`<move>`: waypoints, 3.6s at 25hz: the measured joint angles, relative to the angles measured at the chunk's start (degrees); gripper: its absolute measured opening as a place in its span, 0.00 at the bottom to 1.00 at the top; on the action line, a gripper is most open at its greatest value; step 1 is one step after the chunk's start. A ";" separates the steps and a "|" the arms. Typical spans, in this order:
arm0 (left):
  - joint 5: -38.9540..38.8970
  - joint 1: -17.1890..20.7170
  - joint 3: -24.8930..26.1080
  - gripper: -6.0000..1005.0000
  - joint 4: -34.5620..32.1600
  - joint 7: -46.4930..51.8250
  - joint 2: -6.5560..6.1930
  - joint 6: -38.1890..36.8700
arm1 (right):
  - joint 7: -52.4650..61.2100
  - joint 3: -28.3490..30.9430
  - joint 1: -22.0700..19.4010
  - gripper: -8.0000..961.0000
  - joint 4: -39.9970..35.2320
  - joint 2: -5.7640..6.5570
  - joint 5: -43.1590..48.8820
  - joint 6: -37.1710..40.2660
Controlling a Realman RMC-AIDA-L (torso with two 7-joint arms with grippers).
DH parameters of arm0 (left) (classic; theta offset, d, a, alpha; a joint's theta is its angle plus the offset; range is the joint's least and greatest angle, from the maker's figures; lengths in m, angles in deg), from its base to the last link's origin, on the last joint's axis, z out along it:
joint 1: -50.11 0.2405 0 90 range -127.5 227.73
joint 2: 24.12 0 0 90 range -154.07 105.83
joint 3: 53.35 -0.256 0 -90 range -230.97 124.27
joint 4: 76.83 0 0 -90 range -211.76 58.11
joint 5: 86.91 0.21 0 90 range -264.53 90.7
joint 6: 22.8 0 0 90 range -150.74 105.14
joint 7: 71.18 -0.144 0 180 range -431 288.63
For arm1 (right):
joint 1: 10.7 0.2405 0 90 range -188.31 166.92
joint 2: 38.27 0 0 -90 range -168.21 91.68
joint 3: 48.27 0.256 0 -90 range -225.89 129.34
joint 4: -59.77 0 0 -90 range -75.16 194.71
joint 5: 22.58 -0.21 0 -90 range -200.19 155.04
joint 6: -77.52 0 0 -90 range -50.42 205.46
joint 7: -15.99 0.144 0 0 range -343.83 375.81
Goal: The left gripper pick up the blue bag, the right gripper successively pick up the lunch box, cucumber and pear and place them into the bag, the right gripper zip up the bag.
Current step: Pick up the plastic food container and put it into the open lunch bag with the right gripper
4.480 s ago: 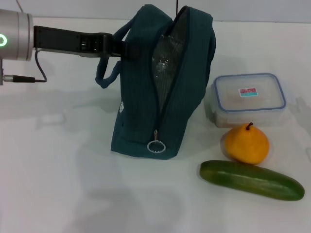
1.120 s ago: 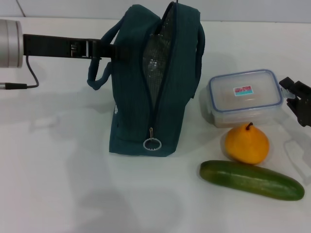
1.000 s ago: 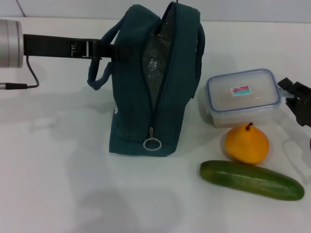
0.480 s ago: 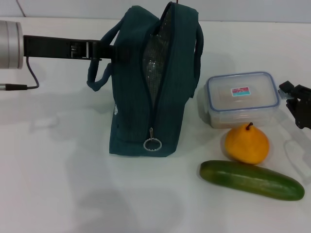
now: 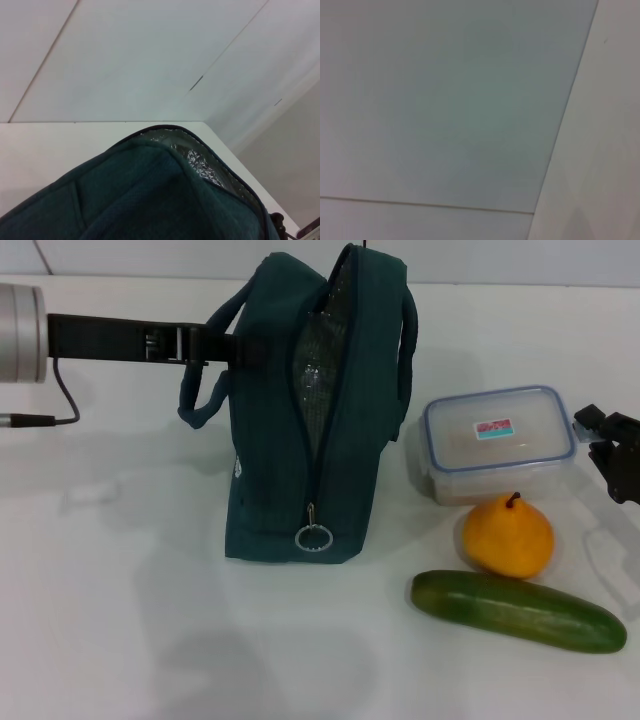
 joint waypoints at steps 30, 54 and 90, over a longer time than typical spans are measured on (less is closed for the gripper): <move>-0.18 -0.53 -0.50 0.08 0.53 -2.19 0.88 0.33 | 4.57 2.40 -0.25 0.11 -1.87 0.00 1.18 2.88; 0.36 -0.66 -0.59 0.08 1.31 -2.41 0.88 0.89 | 9.00 7.24 -2.59 0.11 -1.32 0.00 0.66 11.81; 0.76 -3.84 -3.62 0.08 -0.40 -2.42 0.48 1.47 | 16.56 14.22 0.02 0.12 1.28 0.00 -0.98 21.34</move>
